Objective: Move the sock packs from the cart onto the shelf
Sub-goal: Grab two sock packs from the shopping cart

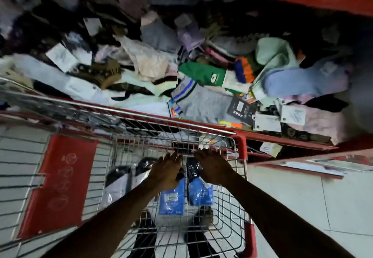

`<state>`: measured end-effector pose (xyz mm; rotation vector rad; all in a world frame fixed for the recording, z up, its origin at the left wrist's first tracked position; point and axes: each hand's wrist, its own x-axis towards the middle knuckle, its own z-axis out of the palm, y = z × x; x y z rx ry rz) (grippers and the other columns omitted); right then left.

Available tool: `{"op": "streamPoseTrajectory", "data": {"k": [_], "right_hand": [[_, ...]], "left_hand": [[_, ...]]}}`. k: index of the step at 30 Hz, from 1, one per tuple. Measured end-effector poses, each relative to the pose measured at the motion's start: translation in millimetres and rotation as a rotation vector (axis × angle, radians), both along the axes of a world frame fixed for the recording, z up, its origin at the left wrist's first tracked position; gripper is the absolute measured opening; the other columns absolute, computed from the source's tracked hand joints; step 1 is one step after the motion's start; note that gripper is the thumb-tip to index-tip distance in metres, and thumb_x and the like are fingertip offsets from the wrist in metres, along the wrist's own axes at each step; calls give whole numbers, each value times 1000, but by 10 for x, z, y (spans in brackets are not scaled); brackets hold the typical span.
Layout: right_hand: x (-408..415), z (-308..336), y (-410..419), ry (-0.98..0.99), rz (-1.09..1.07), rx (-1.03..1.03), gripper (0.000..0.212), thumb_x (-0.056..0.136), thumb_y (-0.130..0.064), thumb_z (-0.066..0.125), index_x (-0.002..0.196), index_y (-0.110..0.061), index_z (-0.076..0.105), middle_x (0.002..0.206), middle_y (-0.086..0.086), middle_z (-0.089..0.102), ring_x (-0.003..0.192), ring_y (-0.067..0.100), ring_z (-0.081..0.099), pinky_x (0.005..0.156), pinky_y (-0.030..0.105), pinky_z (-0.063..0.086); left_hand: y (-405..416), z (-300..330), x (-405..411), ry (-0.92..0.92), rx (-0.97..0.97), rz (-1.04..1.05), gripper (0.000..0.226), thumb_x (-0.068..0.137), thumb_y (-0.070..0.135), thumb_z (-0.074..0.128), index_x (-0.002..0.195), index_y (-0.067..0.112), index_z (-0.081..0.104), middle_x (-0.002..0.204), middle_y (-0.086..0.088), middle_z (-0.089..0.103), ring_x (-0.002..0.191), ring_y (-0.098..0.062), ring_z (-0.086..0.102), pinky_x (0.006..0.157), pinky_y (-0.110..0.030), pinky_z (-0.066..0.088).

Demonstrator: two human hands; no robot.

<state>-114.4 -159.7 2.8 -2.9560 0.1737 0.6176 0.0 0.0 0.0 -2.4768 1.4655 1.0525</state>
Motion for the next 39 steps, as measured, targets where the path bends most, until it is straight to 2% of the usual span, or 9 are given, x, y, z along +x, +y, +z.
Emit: {"op": "streamPoseTrajectory", "data": {"k": [4, 7, 10, 14, 19, 21, 25, 30, 39], "right_hand": [[292, -282, -143, 326, 107, 74, 73, 88, -46, 62, 147, -12, 35, 156, 13, 34, 139, 35, 35, 108, 50, 39], [491, -462, -156, 480, 112, 104, 86, 82, -50, 71, 149, -13, 31, 155, 11, 37, 138, 34, 37, 108, 51, 40], [603, -613, -198, 553, 47, 130, 83, 74, -43, 78, 141, -12, 41, 140, 13, 52, 127, 34, 48, 102, 46, 46], [606, -584, -202, 584, 29, 121, 58, 60, -45, 85, 107, -16, 67, 106, 3, 69, 104, 25, 60, 90, 40, 54], [366, -251, -139, 418, 66, 2, 97, 51, -61, 87, 133, -20, 55, 144, 8, 49, 140, 36, 31, 115, 60, 22], [199, -116, -85, 354, 48, 42, 101, 52, -62, 86, 135, -19, 49, 142, 9, 51, 135, 33, 38, 114, 52, 29], [-105, 156, 31, 284, -129, 220, 93, 57, -51, 88, 134, -18, 48, 120, 9, 65, 114, 29, 60, 97, 36, 46], [-175, 892, 143, -117, -181, 144, 63, 65, -54, 71, 115, -17, 61, 94, 6, 76, 90, 31, 72, 76, 36, 56], [170, 3200, -20, -407, -216, -28, 54, 62, -54, 72, 110, -31, 61, 100, -1, 74, 94, 24, 67, 69, 30, 46]], "left_hand": [[-66, -447, 76, 143, 115, 37, 66, 83, 26, 73, 137, 4, 42, 135, -20, 53, 125, -37, 53, 99, -47, 50], [-130, -634, 84, 181, 170, -12, 59, 73, 17, 81, 123, 9, 52, 120, -15, 66, 113, -34, 62, 95, -45, 52], [-220, -676, 134, 131, 219, -80, 66, 66, 25, 88, 122, 10, 57, 125, -13, 63, 120, -31, 56, 103, -49, 43], [-208, -610, 156, 122, 227, -122, 65, 57, 40, 93, 108, 11, 65, 123, -12, 62, 120, -27, 50, 108, -46, 42], [-25, -369, 31, 84, 124, -147, 58, 63, 40, 88, 108, 12, 65, 119, -8, 60, 119, -25, 48, 109, -46, 36], [92, -247, -53, 97, 89, -151, 63, 64, 37, 87, 114, 11, 60, 120, -8, 60, 117, -25, 51, 105, -43, 40], [307, 38, -155, 106, -46, -96, 58, 66, 31, 85, 112, 13, 54, 111, -8, 67, 101, -25, 65, 83, -34, 53], [348, 945, 9, -75, -229, -69, 52, 66, 39, 74, 111, 22, 55, 106, 0, 68, 96, -22, 65, 82, -36, 57], [283, 3148, 518, -405, -456, -60, 71, 64, 36, 71, 131, 35, 49, 115, 2, 67, 105, -23, 64, 79, -35, 56]]}}
